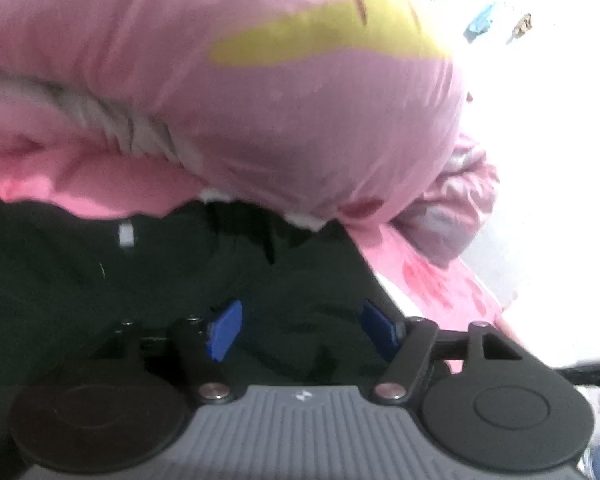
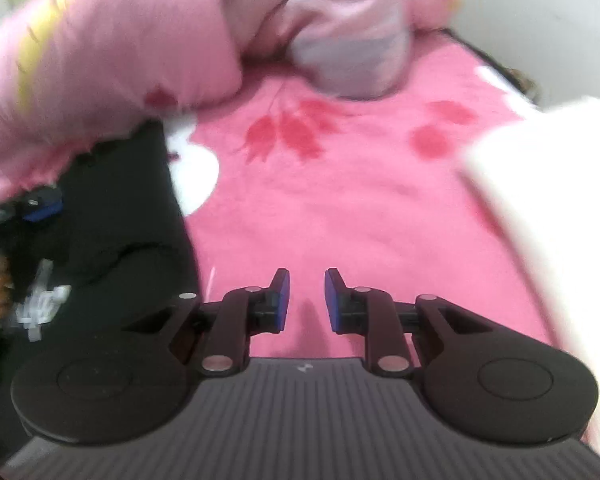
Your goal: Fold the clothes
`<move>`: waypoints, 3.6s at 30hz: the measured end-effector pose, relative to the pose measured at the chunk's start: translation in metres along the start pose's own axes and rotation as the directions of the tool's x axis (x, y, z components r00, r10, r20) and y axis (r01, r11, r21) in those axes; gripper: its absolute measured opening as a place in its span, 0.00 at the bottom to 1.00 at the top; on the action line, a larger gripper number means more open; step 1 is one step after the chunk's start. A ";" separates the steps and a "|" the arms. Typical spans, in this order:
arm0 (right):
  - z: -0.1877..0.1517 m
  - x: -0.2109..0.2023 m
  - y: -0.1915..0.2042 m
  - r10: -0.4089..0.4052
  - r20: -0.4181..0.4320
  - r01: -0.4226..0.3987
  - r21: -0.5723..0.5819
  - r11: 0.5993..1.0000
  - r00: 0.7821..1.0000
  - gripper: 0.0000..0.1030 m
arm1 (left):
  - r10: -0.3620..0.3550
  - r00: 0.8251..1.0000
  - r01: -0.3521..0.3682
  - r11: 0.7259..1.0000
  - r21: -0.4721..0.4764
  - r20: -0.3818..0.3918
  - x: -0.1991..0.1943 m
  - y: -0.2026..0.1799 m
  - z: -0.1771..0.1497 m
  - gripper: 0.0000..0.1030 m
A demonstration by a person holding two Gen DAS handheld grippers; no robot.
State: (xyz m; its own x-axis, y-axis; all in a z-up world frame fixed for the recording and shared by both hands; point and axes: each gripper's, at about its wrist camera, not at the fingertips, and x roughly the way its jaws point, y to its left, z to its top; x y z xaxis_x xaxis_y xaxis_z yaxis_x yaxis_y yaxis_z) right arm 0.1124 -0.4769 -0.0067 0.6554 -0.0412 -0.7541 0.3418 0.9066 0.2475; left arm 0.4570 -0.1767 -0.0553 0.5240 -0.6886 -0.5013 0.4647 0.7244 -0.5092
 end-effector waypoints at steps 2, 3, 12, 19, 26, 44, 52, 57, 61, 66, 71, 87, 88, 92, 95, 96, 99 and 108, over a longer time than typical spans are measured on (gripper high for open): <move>-0.011 -0.053 -0.008 -0.017 0.058 0.016 0.015 1.000 0.998 0.19 | -0.016 1.000 0.017 0.999 -0.038 0.022 -0.021 -0.009 0.012 0.67; -0.019 -0.086 -0.011 -0.023 0.102 0.021 0.026 0.999 0.994 0.22 | -0.032 0.999 0.035 0.998 -0.053 0.042 -0.036 -0.016 0.018 0.67; -0.102 -0.176 -0.004 0.144 0.303 -0.165 0.045 0.985 0.942 0.40 | 0.071 0.981 -0.081 0.996 0.048 0.181 -0.271 -0.110 0.028 0.73; -0.163 -0.163 0.013 0.302 0.258 -0.330 0.071 0.941 0.918 0.41 | 0.391 0.905 -0.402 0.915 0.039 0.165 -0.425 -0.134 -0.039 0.74; -0.196 -0.152 0.022 0.362 0.194 -0.395 0.179 0.901 0.912 0.45 | 0.443 0.896 -0.440 0.896 -0.065 0.035 -0.442 -0.121 -0.163 0.75; -0.136 -0.124 0.159 0.488 0.079 -0.487 -0.034 0.873 0.869 0.49 | 0.359 0.925 -0.373 0.921 -0.111 -0.126 -0.338 -0.092 -0.248 0.70; -0.103 -0.045 0.323 0.576 -0.124 -0.585 -0.279 0.761 0.808 0.53 | 0.360 0.933 -0.360 0.931 -0.054 -0.018 -0.351 -0.111 -0.276 0.68; -0.107 -0.008 0.402 0.528 -0.209 -0.566 -0.377 0.733 0.823 0.53 | 0.333 0.942 -0.333 0.943 -0.014 0.045 -0.357 -0.122 -0.293 0.59; -0.106 0.017 0.446 0.449 -0.235 -0.505 -0.450 0.736 0.862 0.53 | 0.277 0.959 -0.273 0.960 -0.068 0.065 -0.364 -0.111 -0.295 0.48; -0.101 0.046 0.485 0.352 -0.225 -0.417 -0.532 0.737 0.908 0.53 | 0.165 0.983 -0.150 0.973 -0.177 0.073 -0.371 -0.087 -0.294 0.43; -0.101 0.068 0.515 0.298 -0.222 -0.371 -0.588 0.719 0.929 0.53 | 0.101 0.992 -0.086 0.979 -0.186 0.070 -0.370 -0.079 -0.294 0.43; -0.096 0.094 0.523 0.252 -0.244 -0.350 -0.590 0.728 0.936 0.06 | 0.068 0.995 -0.044 0.962 -0.269 0.078 -0.363 -0.061 -0.296 0.20; -0.094 0.093 0.521 0.259 -0.243 -0.354 -0.577 0.736 0.935 0.06 | 0.069 0.994 -0.045 0.961 -0.273 0.079 -0.363 -0.062 -0.296 0.20; -0.085 0.091 0.512 0.288 -0.233 -0.369 -0.519 0.771 0.929 0.05 | 0.085 0.993 -0.056 0.952 -0.301 0.085 -0.362 -0.062 -0.296 0.16; -0.079 0.088 0.506 0.307 -0.219 -0.376 -0.488 0.787 0.926 0.05 | 0.092 0.992 -0.056 0.940 -0.337 0.090 -0.360 -0.060 -0.293 0.12; -0.076 0.087 0.503 0.316 -0.215 -0.382 -0.477 0.792 0.924 0.05 | 0.092 0.991 -0.056 0.938 -0.342 0.092 -0.360 -0.060 -0.292 0.11; -0.071 0.086 0.494 0.335 -0.206 -0.393 -0.447 0.804 0.919 0.05 | 0.080 0.992 -0.042 0.939 -0.343 0.098 -0.357 -0.063 -0.287 0.09; -0.051 0.091 0.452 0.402 -0.188 -0.443 -0.332 0.833 0.896 0.05 | 0.007 0.997 0.019 0.942 -0.335 0.075 -0.329 -0.068 -0.267 0.07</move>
State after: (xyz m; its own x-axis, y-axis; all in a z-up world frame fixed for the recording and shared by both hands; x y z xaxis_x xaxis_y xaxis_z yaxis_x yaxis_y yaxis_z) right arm 0.2919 -0.0488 0.0055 0.5983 0.4060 -0.6908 -0.2289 0.9128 0.3382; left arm 0.0623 -0.0083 -0.0425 0.5795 -0.6792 -0.4505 0.2083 0.6578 -0.7238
